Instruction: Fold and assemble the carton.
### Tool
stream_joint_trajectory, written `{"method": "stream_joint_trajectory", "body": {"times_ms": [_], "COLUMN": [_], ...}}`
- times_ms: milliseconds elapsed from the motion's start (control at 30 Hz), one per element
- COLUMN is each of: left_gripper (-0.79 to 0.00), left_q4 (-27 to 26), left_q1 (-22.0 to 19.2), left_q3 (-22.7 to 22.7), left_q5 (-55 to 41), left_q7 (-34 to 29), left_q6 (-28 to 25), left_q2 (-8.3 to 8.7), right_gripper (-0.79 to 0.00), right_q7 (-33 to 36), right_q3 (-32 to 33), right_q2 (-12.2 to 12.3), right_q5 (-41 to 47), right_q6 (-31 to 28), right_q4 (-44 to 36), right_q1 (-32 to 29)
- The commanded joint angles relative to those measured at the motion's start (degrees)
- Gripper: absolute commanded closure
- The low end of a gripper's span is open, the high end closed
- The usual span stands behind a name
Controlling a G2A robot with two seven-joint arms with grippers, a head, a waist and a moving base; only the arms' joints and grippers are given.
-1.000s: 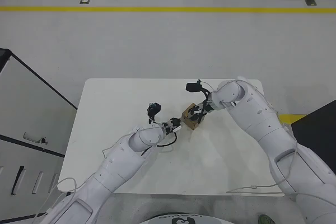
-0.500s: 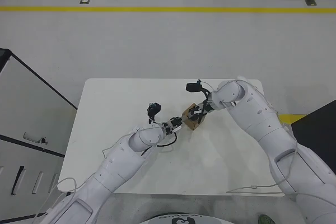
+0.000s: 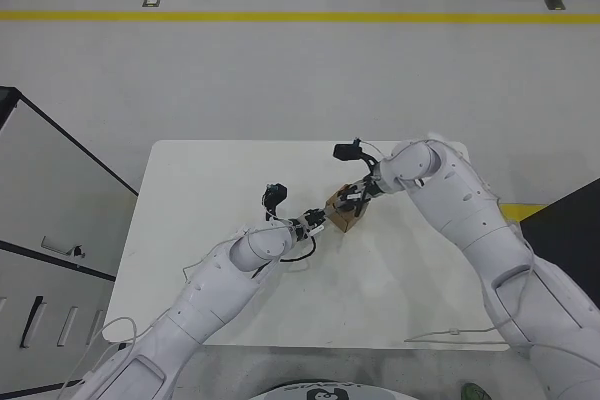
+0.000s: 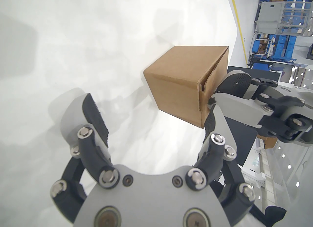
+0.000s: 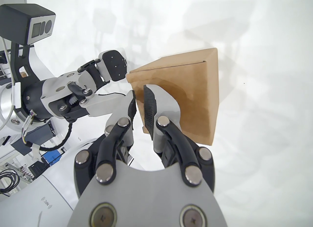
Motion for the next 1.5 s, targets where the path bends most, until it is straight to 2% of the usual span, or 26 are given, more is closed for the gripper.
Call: {"method": "stream_joint_trajectory", "body": {"times_ms": [0,33,300,700,933,1000,1367,1467], "left_gripper": [-0.785,-0.785,-0.785,-0.785,-0.785,-0.785,-0.785,-0.785], "left_q4": [0.0,0.0,0.0,0.0,0.0,0.0,0.0,0.0], "left_q1": [0.0,0.0,0.0,0.0,0.0,0.0,0.0,0.0], "left_q3": [0.0,0.0,0.0,0.0,0.0,0.0,0.0,0.0], "left_q5": [0.0,0.0,0.0,0.0,0.0,0.0,0.0,0.0], "left_q7": [0.0,0.0,0.0,0.0,0.0,0.0,0.0,0.0], "left_q6": [0.0,0.0,0.0,0.0,0.0,0.0,0.0,0.0], "left_q2": [0.0,0.0,0.0,0.0,0.0,0.0,0.0,0.0], "right_gripper": [-0.757,-0.785,-0.785,-0.785,-0.785,-0.785,-0.785,-0.785], "right_q7": [0.2,0.4,1.2,3.4,5.3,7.5,7.0,6.5], "right_q3": [0.5,0.8,5.2,15.9,23.6,26.4,26.6,29.4], "right_q2": [0.2,0.4,2.3,6.2,8.3,8.7,8.7,9.2], "right_q5": [0.2,0.2,0.7,5.4,12.0,18.5,18.7,22.5], "right_q6": [0.0,0.0,0.8,2.9,4.3,4.9,4.9,5.1], "right_q4": [-0.6,-1.0,-4.9,-10.2,-11.9,-11.9,-11.8,-11.0], "right_q1": [-0.1,-0.2,-1.3,-5.6,-8.3,-9.2,-9.4,-10.5]}}
